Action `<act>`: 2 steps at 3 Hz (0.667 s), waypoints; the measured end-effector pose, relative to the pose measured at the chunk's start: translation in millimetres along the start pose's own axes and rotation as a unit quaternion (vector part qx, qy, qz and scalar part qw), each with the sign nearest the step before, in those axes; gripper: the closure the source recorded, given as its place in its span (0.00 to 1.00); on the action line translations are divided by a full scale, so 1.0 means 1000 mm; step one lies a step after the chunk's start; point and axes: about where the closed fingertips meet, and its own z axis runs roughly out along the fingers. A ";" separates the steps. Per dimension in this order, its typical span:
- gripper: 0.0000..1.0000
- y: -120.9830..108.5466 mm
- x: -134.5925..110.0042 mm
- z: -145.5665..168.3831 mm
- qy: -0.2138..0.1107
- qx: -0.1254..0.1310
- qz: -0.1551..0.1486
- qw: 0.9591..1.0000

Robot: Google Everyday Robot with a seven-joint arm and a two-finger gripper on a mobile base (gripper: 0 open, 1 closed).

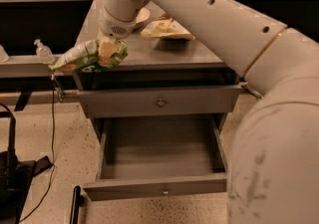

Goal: Place green rice chip bag into middle drawer

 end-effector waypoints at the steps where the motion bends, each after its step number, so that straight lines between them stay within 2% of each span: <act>1: 1.00 0.018 0.001 -0.017 -0.011 -0.005 0.000 1.000; 2: 1.00 0.045 0.016 -0.039 -0.017 -0.010 0.035 0.999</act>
Offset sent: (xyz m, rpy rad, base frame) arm -0.0837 -0.0926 0.0064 0.0718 0.1279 -0.1460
